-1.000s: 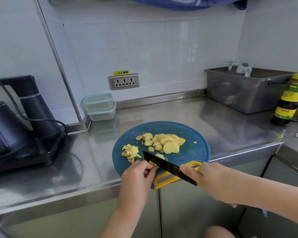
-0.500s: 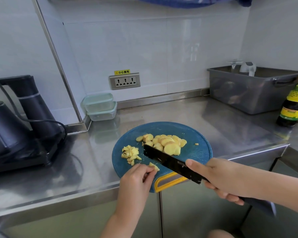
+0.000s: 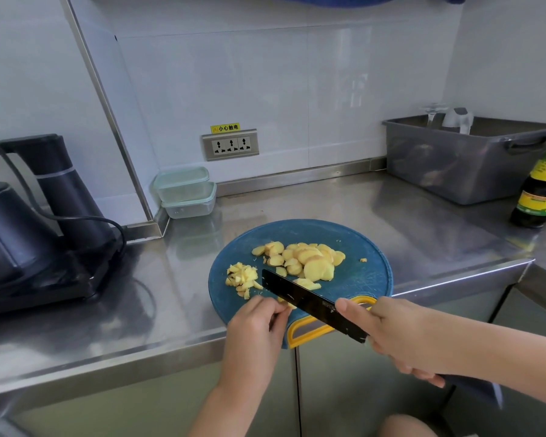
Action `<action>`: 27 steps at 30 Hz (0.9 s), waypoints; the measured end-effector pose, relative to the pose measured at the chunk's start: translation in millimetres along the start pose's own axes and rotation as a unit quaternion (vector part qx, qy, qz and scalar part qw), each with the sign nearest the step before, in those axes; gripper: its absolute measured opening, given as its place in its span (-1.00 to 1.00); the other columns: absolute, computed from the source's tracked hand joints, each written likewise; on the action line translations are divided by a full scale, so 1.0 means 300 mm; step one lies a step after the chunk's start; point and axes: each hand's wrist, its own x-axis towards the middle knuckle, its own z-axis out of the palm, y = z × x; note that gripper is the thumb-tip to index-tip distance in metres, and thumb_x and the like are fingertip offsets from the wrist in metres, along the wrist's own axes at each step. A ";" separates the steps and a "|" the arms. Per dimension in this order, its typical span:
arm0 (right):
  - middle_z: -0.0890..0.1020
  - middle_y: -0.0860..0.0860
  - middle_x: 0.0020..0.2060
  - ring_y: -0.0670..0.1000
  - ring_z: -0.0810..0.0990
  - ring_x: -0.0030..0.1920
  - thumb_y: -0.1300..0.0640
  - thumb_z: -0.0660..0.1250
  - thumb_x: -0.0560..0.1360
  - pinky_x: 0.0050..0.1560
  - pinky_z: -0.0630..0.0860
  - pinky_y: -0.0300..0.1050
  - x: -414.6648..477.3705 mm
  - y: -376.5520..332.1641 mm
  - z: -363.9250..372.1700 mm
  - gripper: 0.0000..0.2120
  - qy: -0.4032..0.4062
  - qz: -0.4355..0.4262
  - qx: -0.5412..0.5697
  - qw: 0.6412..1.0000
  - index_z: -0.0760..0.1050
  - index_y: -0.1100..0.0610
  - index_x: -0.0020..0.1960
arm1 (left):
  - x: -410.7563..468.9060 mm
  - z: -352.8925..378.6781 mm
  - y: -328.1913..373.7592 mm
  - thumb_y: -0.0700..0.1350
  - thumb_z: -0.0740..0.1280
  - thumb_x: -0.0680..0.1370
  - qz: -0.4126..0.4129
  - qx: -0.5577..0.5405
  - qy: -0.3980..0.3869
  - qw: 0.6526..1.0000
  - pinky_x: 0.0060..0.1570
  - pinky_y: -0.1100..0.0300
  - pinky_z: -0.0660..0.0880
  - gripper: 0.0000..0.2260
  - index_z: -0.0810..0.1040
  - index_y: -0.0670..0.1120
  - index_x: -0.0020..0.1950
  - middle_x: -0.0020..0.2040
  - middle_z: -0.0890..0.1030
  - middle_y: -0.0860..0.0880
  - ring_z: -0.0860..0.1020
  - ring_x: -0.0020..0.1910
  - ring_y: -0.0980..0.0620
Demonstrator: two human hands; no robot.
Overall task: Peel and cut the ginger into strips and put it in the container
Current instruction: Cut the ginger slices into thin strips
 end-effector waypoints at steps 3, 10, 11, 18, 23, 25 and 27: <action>0.39 -0.02 -0.43 -0.11 0.33 -0.46 -0.32 -0.15 0.56 -0.40 0.28 -0.29 -0.006 -0.011 -0.010 -0.45 -0.004 0.010 -0.001 1.000 0.30 0.07 -0.29 | -0.001 0.005 0.010 -0.28 0.54 0.34 -0.003 0.001 0.002 1.000 -0.34 0.51 0.35 -0.85 0.61 -0.09 -0.27 -0.30 0.46 0.18 0.41 -0.37 0.25; 0.46 0.06 -0.35 -0.05 0.38 -0.45 -0.32 -0.19 0.56 -0.44 0.33 -0.28 -0.005 -0.048 -0.028 -0.38 -0.014 0.046 -0.061 0.997 0.35 0.17 -0.19 | 0.009 0.005 0.017 -0.30 0.53 0.33 0.006 0.018 -0.006 1.000 -0.38 0.55 0.29 -0.87 0.62 -0.13 -0.28 -0.33 0.47 0.11 0.41 -0.39 0.21; 0.52 0.11 -0.30 -0.01 0.43 -0.44 -0.32 -0.19 0.56 -0.46 0.37 -0.26 -0.010 -0.057 -0.030 -0.36 -0.028 0.067 -0.075 0.994 0.37 0.20 -0.10 | 0.009 0.004 0.017 -0.31 0.53 0.33 0.010 0.021 -0.008 1.000 -0.39 0.55 0.28 -0.86 0.62 -0.13 -0.29 -0.33 0.46 0.11 0.41 -0.39 0.21; 0.60 0.19 -0.16 0.06 0.51 -0.34 -0.14 -0.15 0.66 -0.26 0.55 -0.13 0.003 -0.066 -0.009 -0.70 -0.015 0.071 -0.066 0.995 0.19 -0.01 -0.09 | 0.011 0.003 0.007 -0.31 0.52 0.34 0.006 0.009 -0.008 1.000 -0.38 0.54 0.31 -0.85 0.61 -0.12 -0.31 -0.34 0.46 0.12 0.39 -0.42 0.23; 0.51 0.14 -0.18 0.01 0.45 -0.41 -0.19 -0.17 0.64 -0.41 0.42 -0.20 0.015 -0.069 0.006 -0.50 -0.021 0.092 -0.050 0.994 0.32 0.18 0.11 | 0.004 0.007 0.009 -0.30 0.53 0.34 -0.016 -0.006 0.007 1.000 -0.39 0.39 0.41 -0.87 0.63 -0.12 -0.29 -0.34 0.51 0.09 0.41 -0.43 0.22; 0.50 0.14 -0.16 0.02 0.43 -0.44 -0.18 -0.19 0.64 -0.47 0.41 -0.17 0.006 -0.067 0.013 -0.50 -0.034 0.126 -0.048 0.990 0.21 0.11 0.37 | 0.006 0.004 0.016 -0.30 0.52 0.35 -0.025 -0.014 0.010 1.000 -0.39 0.37 0.42 -0.86 0.62 -0.12 -0.30 -0.35 0.51 0.10 0.41 -0.43 0.24; 0.45 0.04 -0.33 -0.05 0.37 -0.46 -0.27 -0.16 0.60 -0.30 0.43 -0.14 -0.016 -0.048 -0.003 -0.40 -0.035 0.080 -0.041 0.995 0.39 0.20 0.07 | 0.010 0.003 0.020 -0.31 0.52 0.35 -0.030 -0.016 0.010 0.999 -0.40 0.33 0.41 -0.85 0.62 -0.12 -0.32 -0.38 0.49 0.10 0.41 -0.44 0.21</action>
